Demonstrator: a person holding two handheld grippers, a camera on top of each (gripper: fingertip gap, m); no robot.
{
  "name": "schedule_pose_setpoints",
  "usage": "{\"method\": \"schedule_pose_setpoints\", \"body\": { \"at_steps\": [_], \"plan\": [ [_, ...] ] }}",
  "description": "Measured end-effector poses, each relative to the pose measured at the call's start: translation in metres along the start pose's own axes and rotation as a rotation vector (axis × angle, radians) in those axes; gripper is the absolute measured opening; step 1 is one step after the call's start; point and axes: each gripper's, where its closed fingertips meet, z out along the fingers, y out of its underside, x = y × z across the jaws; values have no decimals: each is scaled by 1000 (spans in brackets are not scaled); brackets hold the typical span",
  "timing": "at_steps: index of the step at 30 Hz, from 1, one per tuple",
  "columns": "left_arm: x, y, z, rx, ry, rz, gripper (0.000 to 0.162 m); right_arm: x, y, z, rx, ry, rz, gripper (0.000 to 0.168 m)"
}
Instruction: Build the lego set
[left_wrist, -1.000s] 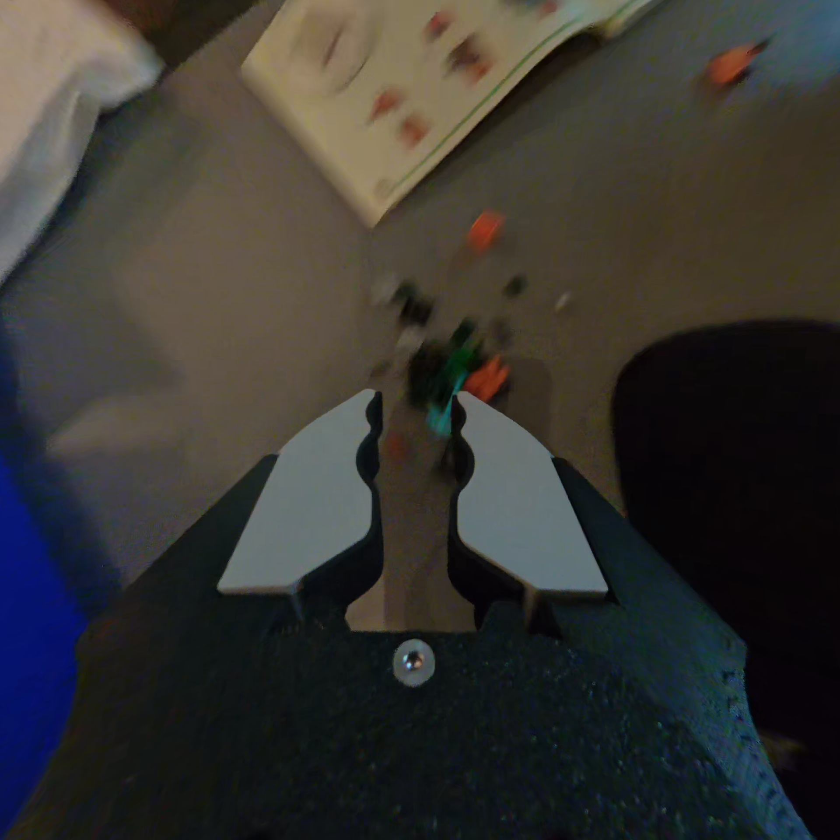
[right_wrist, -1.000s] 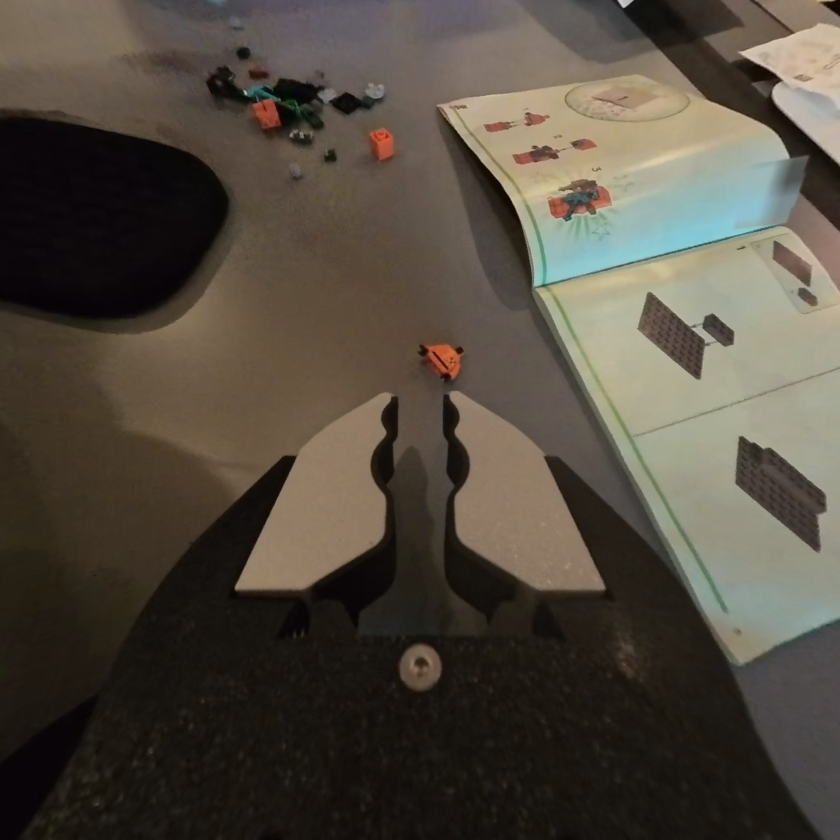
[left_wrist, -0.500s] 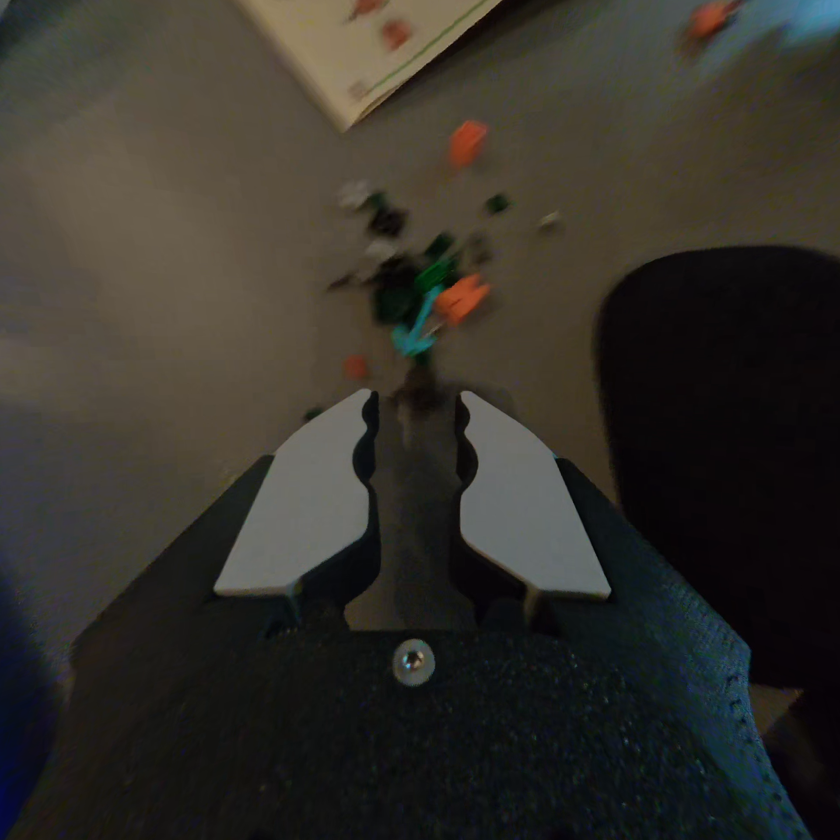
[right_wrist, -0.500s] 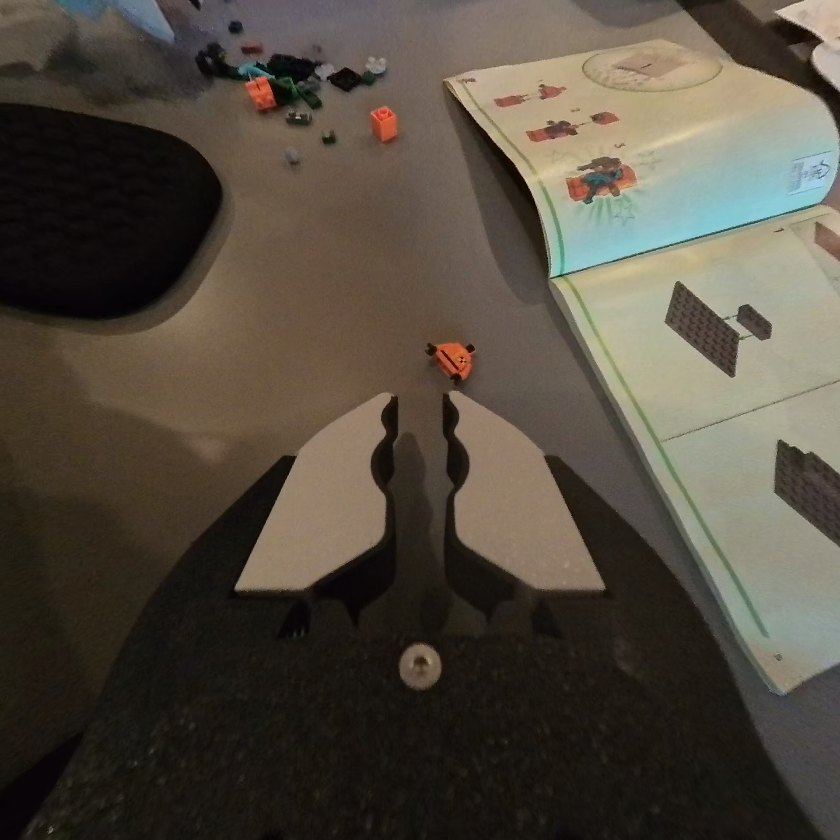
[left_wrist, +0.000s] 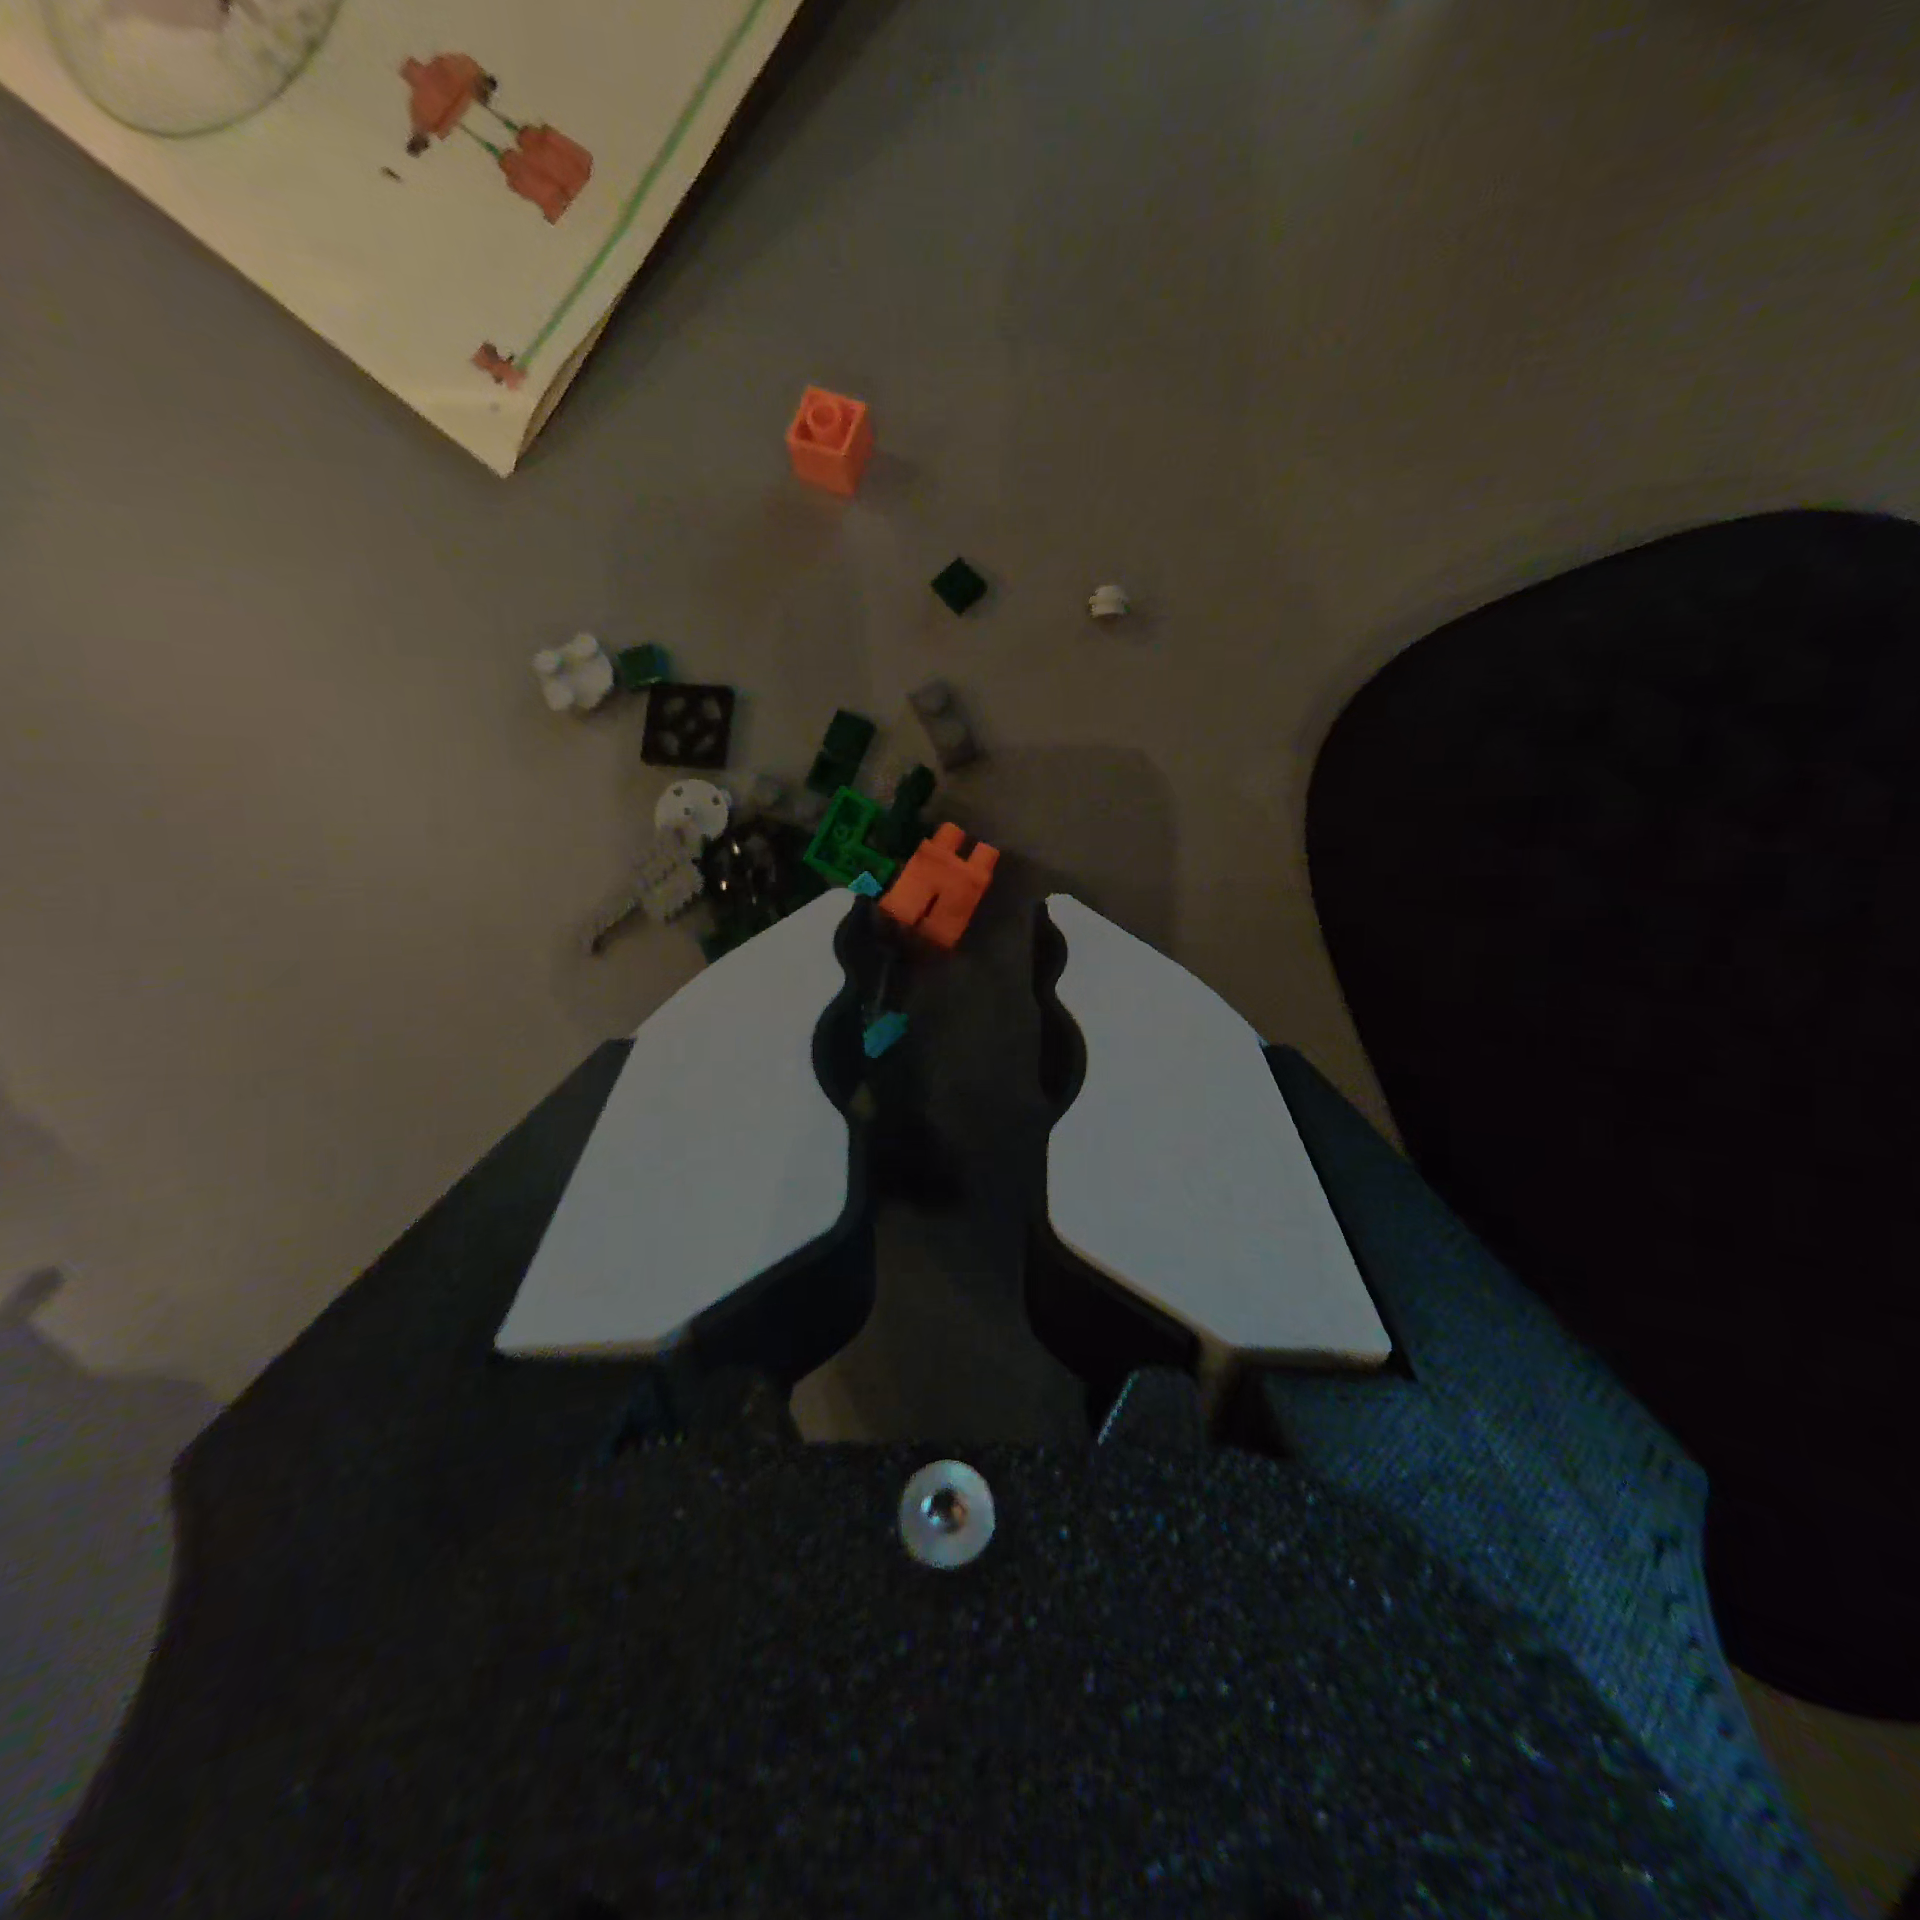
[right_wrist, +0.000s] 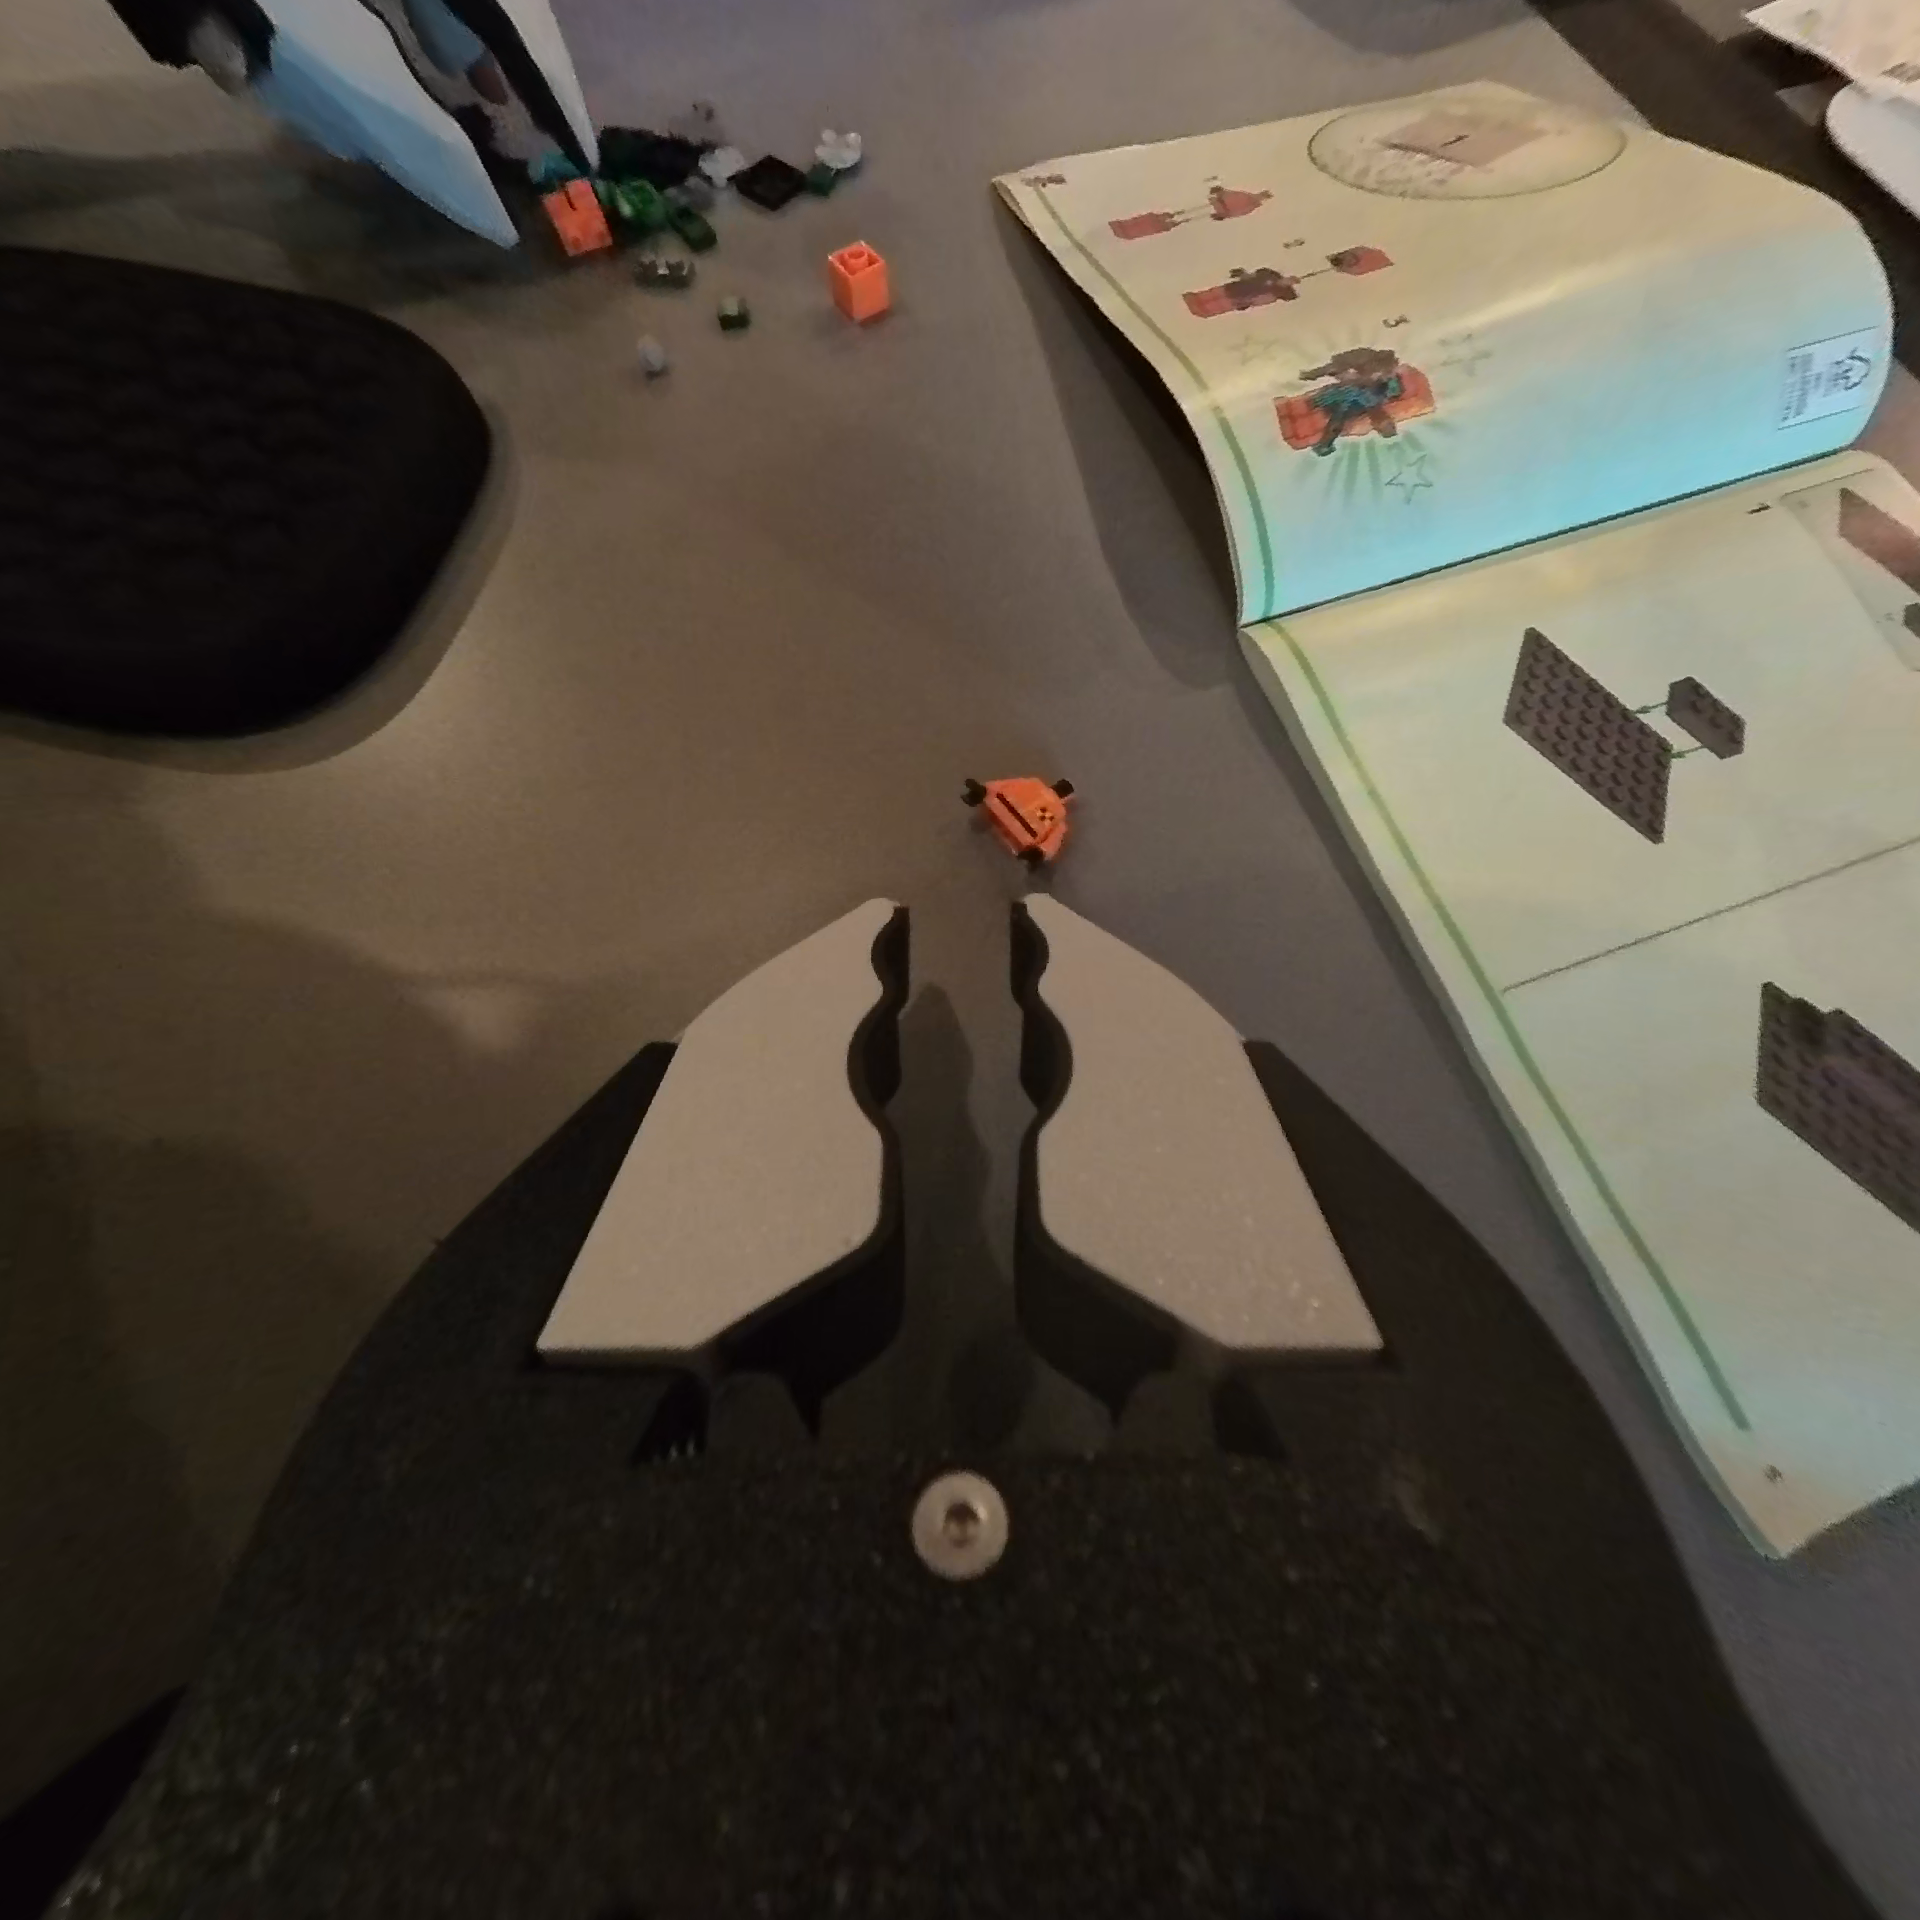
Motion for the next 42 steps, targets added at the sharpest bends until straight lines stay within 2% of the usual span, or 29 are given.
{"method": "schedule_pose_setpoints", "body": {
  "at_steps": [12, 18, 21, 28, 35, 42],
  "plan": [
    [1, -1, 5, -88, 11, 175, 21, 0, 1, -2, 3, -2, 0, 18],
    [-2, -1, 6, -119, 52, 184, 23, 0, 2, -1, -2, -6, -2, 18],
    [0, -1, 7, -131, 85, 173, 16, 0, 1, -2, 2, -3, -1, 18],
    [-1, -5, 7, -121, 34, 159, 15, 0, 1, -3, 7, -2, -3, 18],
    [25, -52, -3, 39, -56, 184, 15, -7, -6, 0, 31, -26, -4, 18],
    [62, -123, 16, 267, -79, 167, 15, -20, -23, 3, 114, -85, 57, 19]
  ]
}}
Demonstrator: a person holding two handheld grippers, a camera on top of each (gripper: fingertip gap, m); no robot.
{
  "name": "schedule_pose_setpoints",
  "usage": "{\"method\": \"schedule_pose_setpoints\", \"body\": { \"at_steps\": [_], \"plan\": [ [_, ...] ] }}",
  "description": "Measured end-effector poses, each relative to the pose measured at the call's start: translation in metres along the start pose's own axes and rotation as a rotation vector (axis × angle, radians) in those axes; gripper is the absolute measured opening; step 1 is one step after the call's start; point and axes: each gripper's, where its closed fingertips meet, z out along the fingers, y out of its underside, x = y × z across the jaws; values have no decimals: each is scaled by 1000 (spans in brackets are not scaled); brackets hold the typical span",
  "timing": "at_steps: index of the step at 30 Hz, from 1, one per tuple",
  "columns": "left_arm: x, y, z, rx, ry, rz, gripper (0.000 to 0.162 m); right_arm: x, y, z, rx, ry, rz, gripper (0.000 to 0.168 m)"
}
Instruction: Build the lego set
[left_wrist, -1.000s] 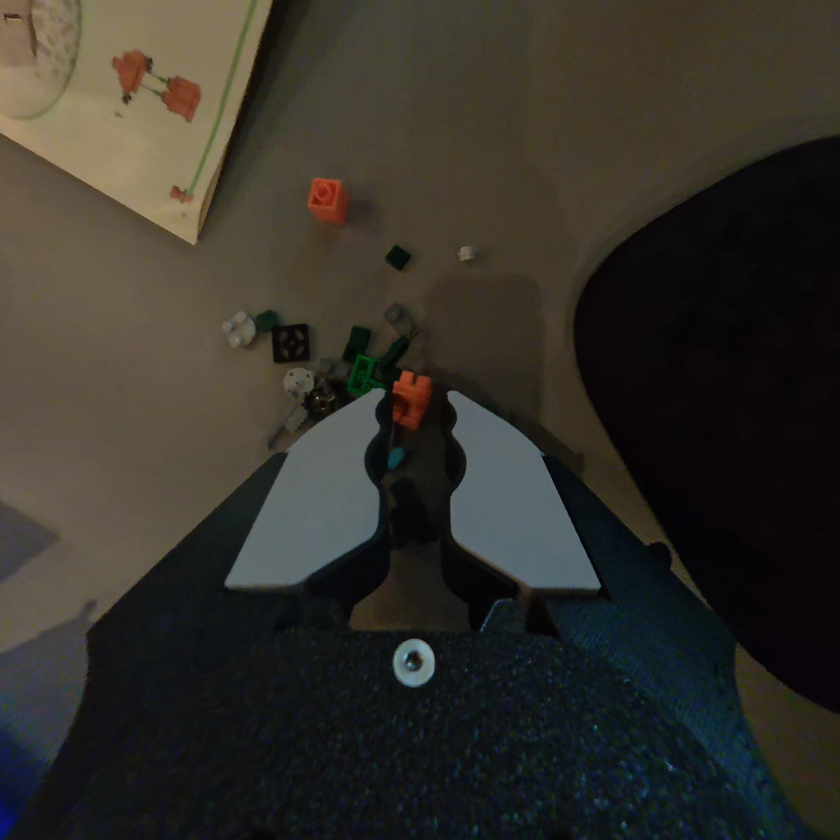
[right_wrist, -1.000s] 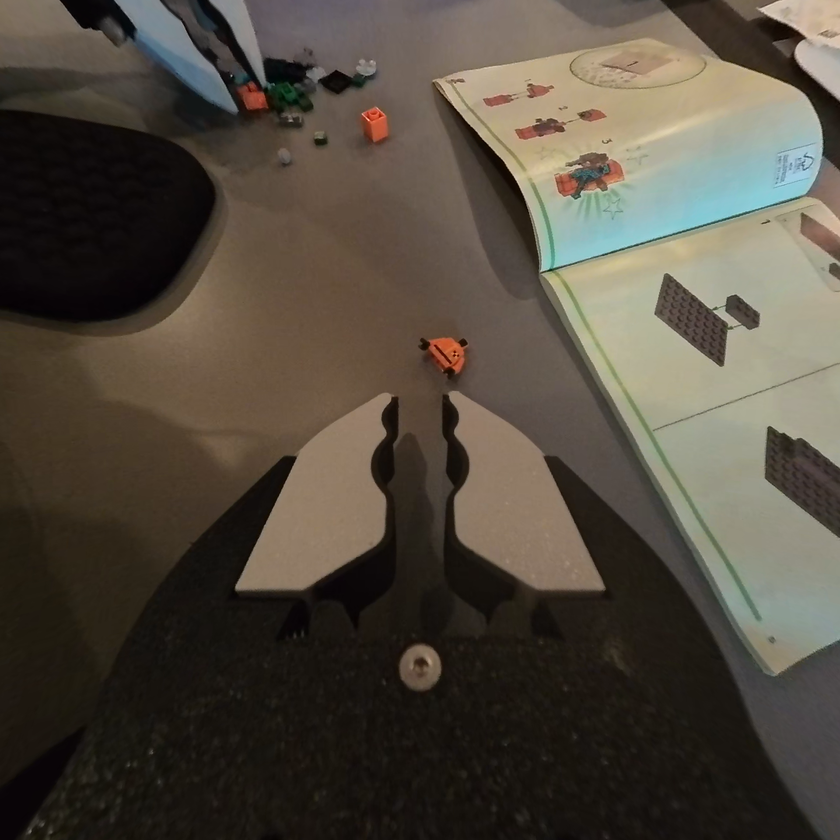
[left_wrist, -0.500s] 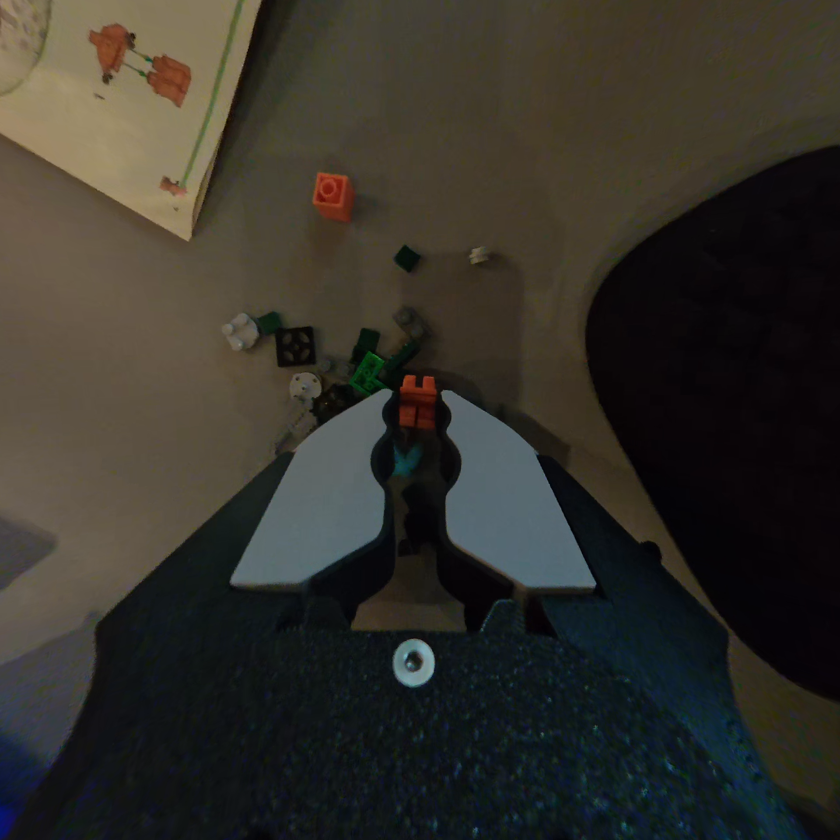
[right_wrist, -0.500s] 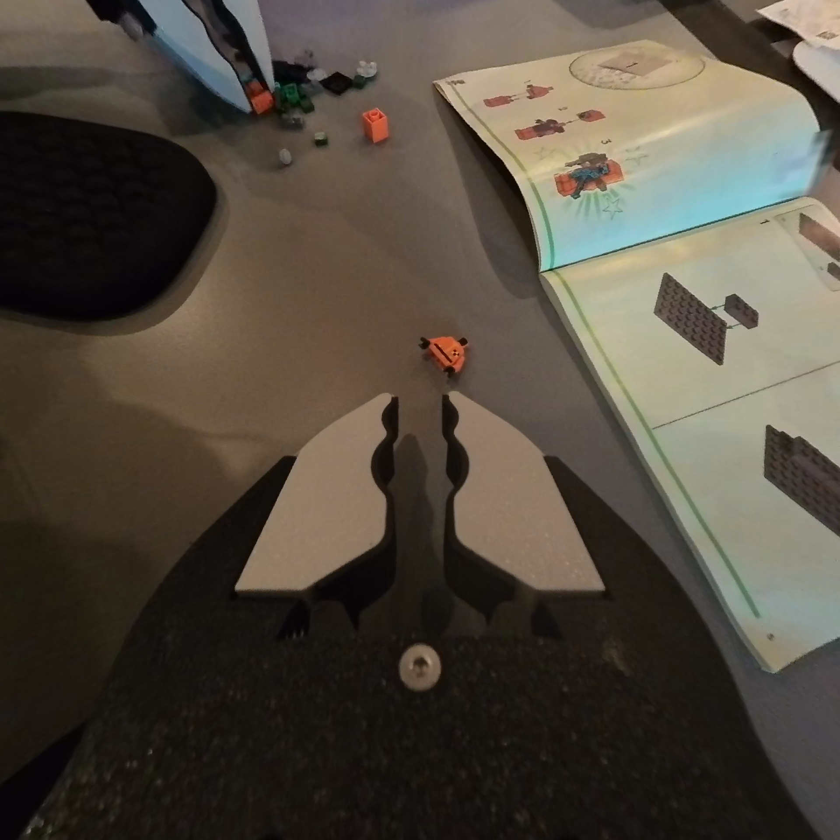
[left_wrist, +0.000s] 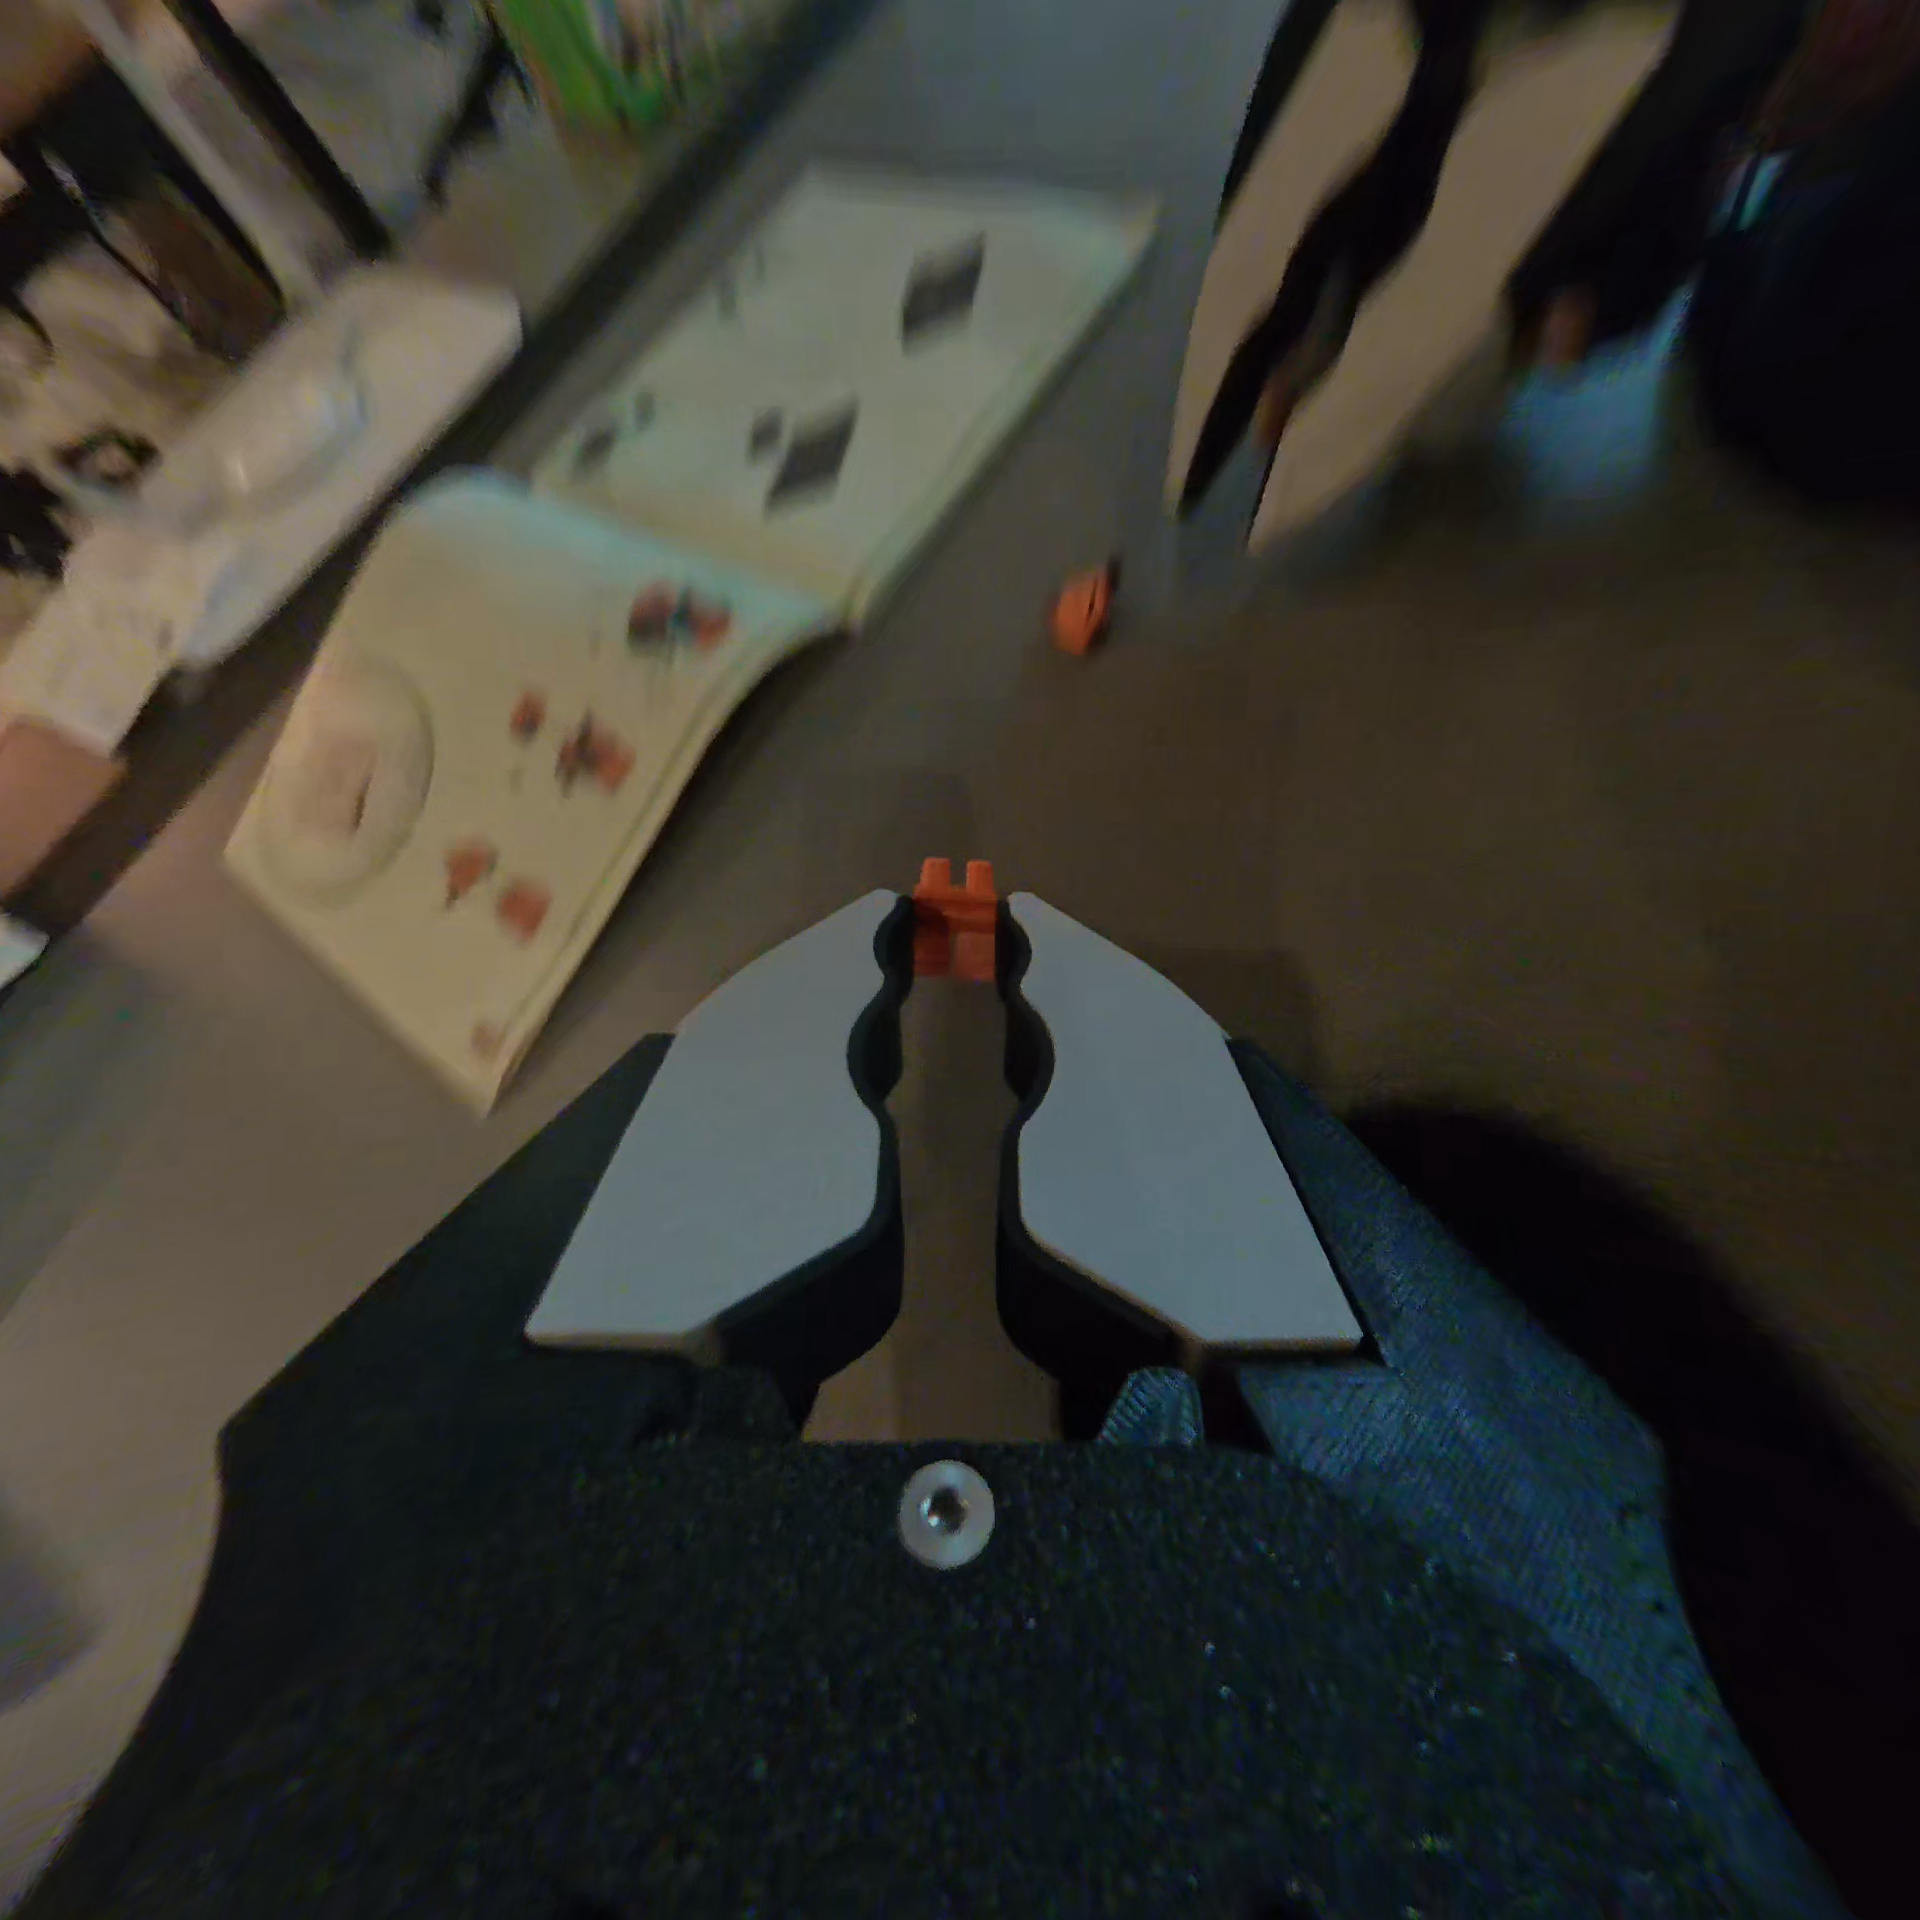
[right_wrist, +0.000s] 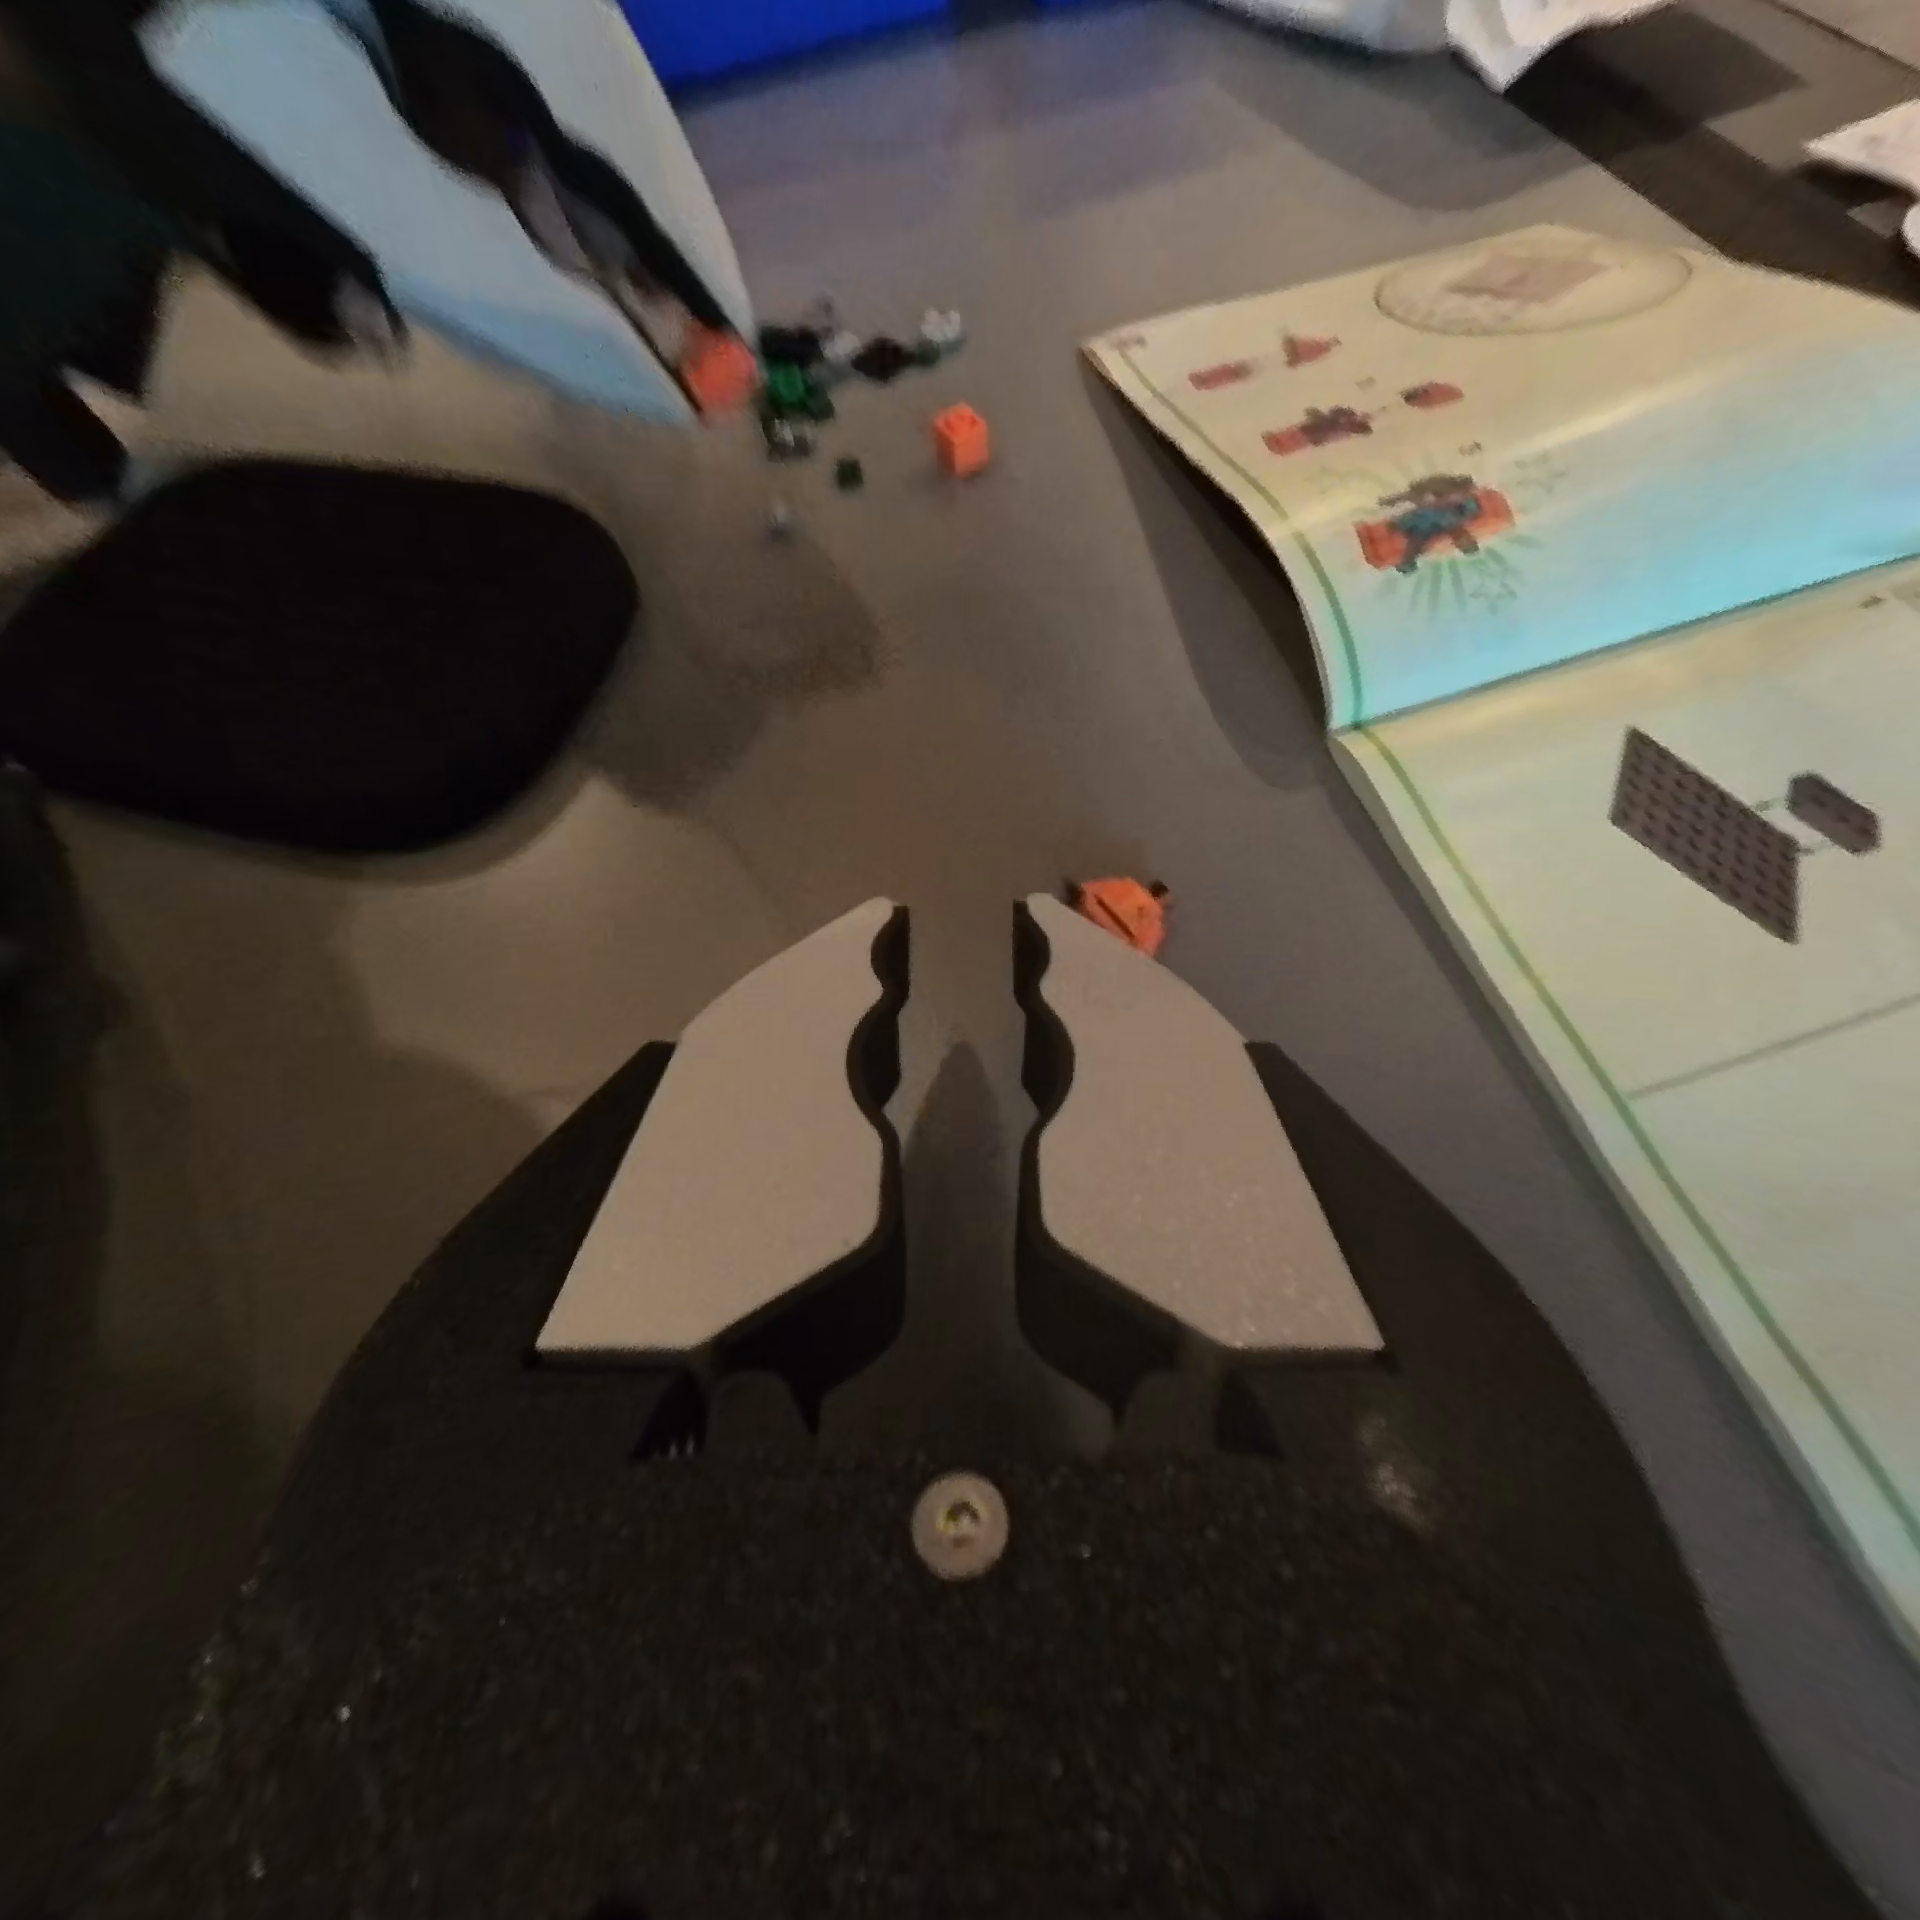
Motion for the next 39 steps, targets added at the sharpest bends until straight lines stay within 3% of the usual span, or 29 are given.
{"method": "schedule_pose_setpoints", "body": {
  "at_steps": [3, 8, 11, 17, 23, 27, 31, 39],
  "plan": [
    [13, -27, 22, 66, -5, -8, 15, -5, -17, 0, 100, -30, 97, 24],
    [27, -55, 52, 127, -34, 44, 15, -2, -47, -10, 316, -130, 420, 29],
    [29, -66, 63, 163, -85, 55, 15, 5, -48, -12, 352, -153, 557, 30],
    [31, -83, 70, 197, -151, 95, 15, 9, -48, -14, 371, -152, 629, 29],
    [35, -85, 75, 202, -174, 137, 15, 9, -44, -14, 352, -186, 657, 8],
    [42, -82, 76, 209, -92, 111, 17, 7, -40, -16, 298, -206, 616, 7],
    [55, -79, 74, 214, 94, 10, 35, 5, -39, -25, 271, -237, 546, 7],
    [64, -82, 55, 271, 445, -169, 26, -8, -29, -38, 161, -286, 242, 7]
  ]
}}
